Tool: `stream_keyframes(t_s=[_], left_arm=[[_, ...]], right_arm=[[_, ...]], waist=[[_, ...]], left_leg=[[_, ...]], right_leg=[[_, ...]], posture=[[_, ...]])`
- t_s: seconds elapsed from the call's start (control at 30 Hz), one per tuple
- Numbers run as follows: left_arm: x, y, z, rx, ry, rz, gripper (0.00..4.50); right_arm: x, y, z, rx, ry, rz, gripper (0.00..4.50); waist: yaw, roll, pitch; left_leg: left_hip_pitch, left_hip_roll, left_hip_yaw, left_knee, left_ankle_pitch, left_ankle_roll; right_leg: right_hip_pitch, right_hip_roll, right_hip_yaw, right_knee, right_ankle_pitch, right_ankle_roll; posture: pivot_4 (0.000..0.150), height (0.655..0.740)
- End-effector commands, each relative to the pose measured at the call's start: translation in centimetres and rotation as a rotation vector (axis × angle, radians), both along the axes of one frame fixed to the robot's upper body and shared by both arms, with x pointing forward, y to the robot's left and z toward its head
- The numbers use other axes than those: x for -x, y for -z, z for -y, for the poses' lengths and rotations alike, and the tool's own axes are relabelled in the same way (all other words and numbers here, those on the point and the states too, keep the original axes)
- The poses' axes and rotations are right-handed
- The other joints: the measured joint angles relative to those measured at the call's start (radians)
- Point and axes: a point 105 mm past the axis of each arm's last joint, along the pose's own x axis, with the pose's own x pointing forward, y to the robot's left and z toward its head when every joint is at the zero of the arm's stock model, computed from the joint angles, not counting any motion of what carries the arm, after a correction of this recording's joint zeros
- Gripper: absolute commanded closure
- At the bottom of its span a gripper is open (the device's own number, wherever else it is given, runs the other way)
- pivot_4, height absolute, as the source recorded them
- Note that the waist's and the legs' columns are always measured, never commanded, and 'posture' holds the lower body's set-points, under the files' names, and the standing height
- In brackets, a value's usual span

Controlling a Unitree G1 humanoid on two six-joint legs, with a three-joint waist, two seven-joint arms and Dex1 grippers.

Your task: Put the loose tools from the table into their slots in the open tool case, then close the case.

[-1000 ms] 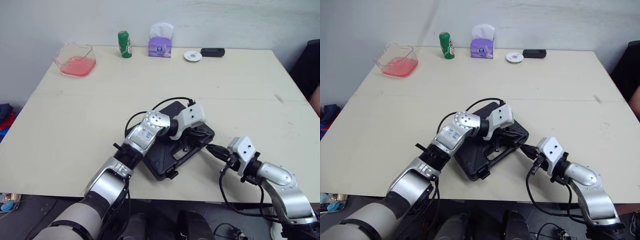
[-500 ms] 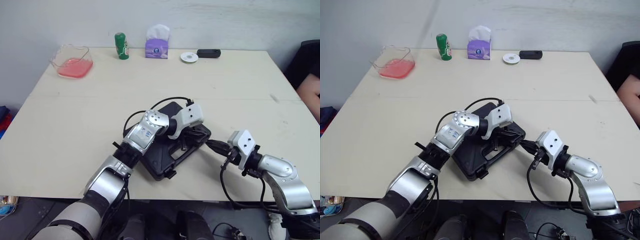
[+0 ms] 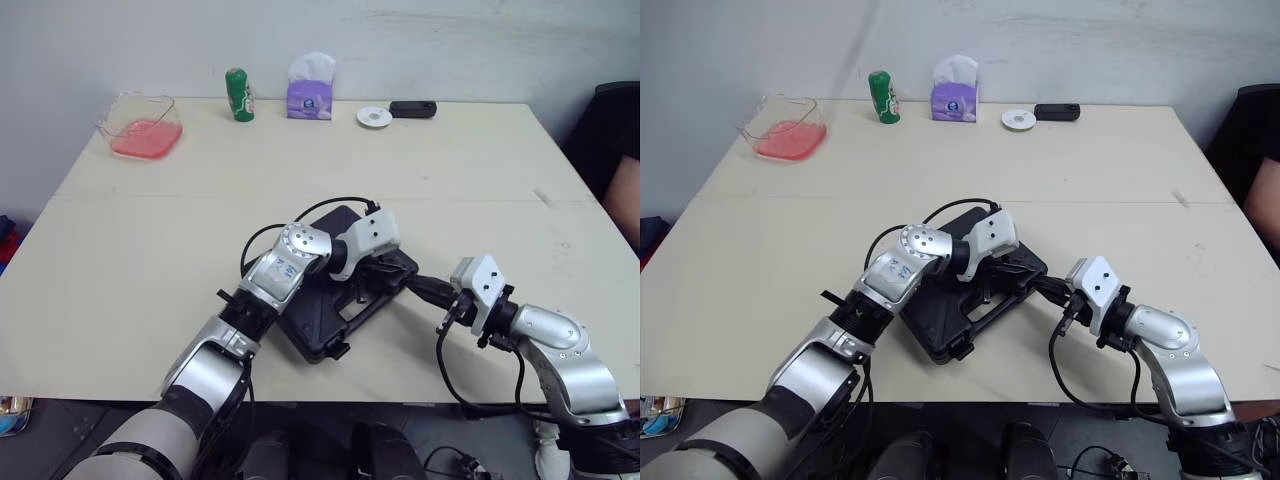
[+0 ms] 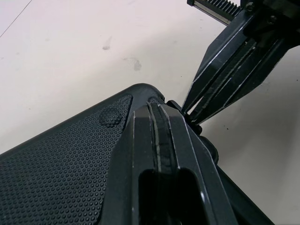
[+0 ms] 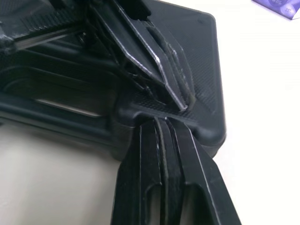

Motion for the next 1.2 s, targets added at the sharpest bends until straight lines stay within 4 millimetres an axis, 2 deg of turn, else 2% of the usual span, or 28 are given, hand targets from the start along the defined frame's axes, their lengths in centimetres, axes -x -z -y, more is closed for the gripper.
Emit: stream_keyframes(t_s=[0.03,0.1,0.2,0.33,0.4,0.5,0.63,0.77,0.83,0.97,1.07,1.2], left_arm=[[-0.2,3.9,-2.6,-0.080,-0.076,-0.118,4.43],[-0.2,2.1,-2.3,-0.003,-0.054,-0.085,4.43],[0.6,-3.6,-1.8,0.232,0.053,0.029,4.43],[1.7,-7.8,-2.9,0.347,0.145,0.152,4.43],[3.1,-8.5,-4.0,0.334,0.213,0.149,4.43],[5.2,-7.6,-6.4,0.260,0.291,0.121,4.43],[7.4,-5.5,-8.1,0.158,0.343,0.134,4.43],[8.8,-3.3,-9.6,0.136,0.273,0.056,4.43],[9.0,-1.2,-10.2,0.059,0.224,0.077,4.43],[8.5,-0.2,-10.2,0.053,0.098,0.025,4.43],[8.2,1.4,-11.1,-0.029,0.017,0.002,4.43],[8.1,3.4,-12.7,-0.170,-0.049,-0.076,4.43]], right_arm=[[0.5,-1.9,1.3,-0.024,0.019,0.047,4.50],[1.0,-2.2,2.0,-0.031,0.019,0.048,4.50],[2.3,-2.6,2.9,-0.032,-0.008,0.036,4.50],[3.9,-1.8,2.7,-0.016,-0.058,-0.015,4.50],[5.0,-1.1,2.3,-0.031,-0.075,-0.057,4.50],[7.2,1.0,0.5,-0.004,-0.160,-0.138,4.50],[8.6,1.6,-2.2,-0.059,-0.258,-0.181,4.50],[9.9,2.2,-5.1,-0.074,-0.391,-0.206,4.50],[10.1,2.6,-6.0,-0.069,-0.421,-0.205,4.50],[9.8,2.6,-7.1,-0.081,-0.477,-0.210,4.50],[9.3,2.9,-7.4,-0.074,-0.473,-0.205,4.50],[9.0,3.2,-8.6,-0.074,-0.515,-0.187,4.50]], waist=[[0.000,0.000,0.000],[0.002,0.002,0.001],[0.007,0.004,0.003],[0.018,0.006,0.005],[0.024,0.006,0.005],[0.024,0.006,0.005],[0.023,0.007,0.007],[0.027,0.007,0.008],[0.027,0.008,0.008],[0.026,0.007,0.009],[0.027,0.007,0.009],[0.022,0.008,0.008]], left_leg=[[0.000,0.000,0.000,0.000,0.000,0.000],[0.000,0.000,0.000,-0.002,0.000,0.000],[-0.002,0.000,0.000,-0.003,0.000,0.000],[-0.008,0.000,0.000,-0.003,0.001,0.000],[-0.014,-0.001,0.000,-0.003,0.002,-0.001],[-0.017,-0.003,0.001,-0.003,0.003,0.000],[-0.016,-0.004,0.003,-0.003,0.004,0.002],[-0.015,-0.006,0.001,-0.003,0.005,0.003],[-0.015,-0.006,0.000,-0.003,0.004,0.003],[-0.016,-0.005,0.001,-0.005,0.004,0.002],[-0.016,-0.006,0.001,-0.005,0.005,0.003],[-0.013,-0.005,0.001,-0.006,0.004,0.002]], right_leg=[[0.000,0.000,0.000,0.000,0.000,0.000],[-0.001,0.000,0.000,-0.001,0.000,0.000],[-0.002,0.000,0.000,-0.002,0.000,0.000],[-0.008,0.000,-0.002,-0.002,0.000,0.000],[-0.014,0.001,-0.002,0.002,0.000,0.000],[-0.018,0.003,-0.003,0.004,0.000,0.000],[-0.018,0.004,-0.004,0.004,0.001,0.001],[-0.017,-0.002,0.003,0.000,0.002,0.003],[-0.017,-0.002,0.004,-0.001,0.002,0.003],[-0.018,-0.001,0.003,-0.002,0.001,0.002],[-0.017,-0.001,0.003,-0.001,0.002,0.003],[-0.016,-0.001,0.004,-0.001,0.001,0.002]], posture=[[0.150,0.7400],[0.150,0.7400],[0.150,0.7400],[0.150,0.7400],[0.150,0.7400],[0.150,0.7400],[0.150,0.7400],[0.150,0.7400],[0.150,0.7400],[0.150,0.7400],[0.150,0.7400],[0.150,0.7400]])
